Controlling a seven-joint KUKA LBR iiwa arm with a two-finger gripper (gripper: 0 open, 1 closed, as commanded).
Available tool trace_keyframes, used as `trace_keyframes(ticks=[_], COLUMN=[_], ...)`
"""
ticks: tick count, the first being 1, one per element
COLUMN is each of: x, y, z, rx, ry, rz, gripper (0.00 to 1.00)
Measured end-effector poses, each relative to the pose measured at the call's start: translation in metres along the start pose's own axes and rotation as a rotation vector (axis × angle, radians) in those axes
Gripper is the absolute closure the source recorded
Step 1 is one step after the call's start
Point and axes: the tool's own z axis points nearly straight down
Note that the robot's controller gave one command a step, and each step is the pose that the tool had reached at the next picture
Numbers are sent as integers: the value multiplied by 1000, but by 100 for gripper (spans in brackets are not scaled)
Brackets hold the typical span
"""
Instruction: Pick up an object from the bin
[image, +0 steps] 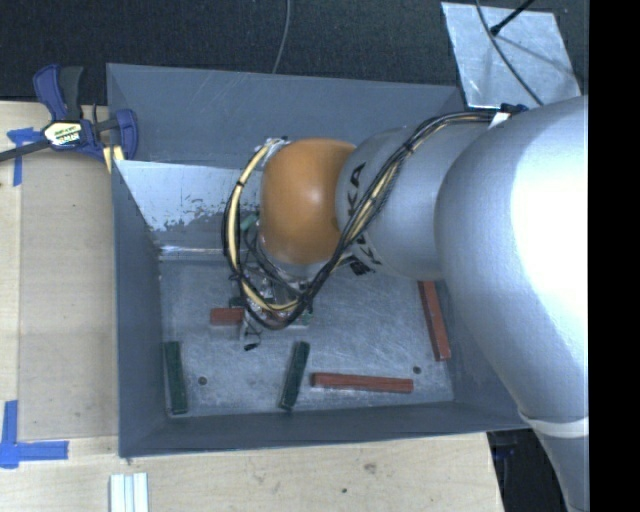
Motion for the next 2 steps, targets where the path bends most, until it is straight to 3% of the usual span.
trace_keyframes(ticks=[1, 2], x=[0, -38], y=[0, 7], z=[0, -134], rx=[0, 1], ry=[0, 1], rz=[1, 22], gripper=[100, 100])
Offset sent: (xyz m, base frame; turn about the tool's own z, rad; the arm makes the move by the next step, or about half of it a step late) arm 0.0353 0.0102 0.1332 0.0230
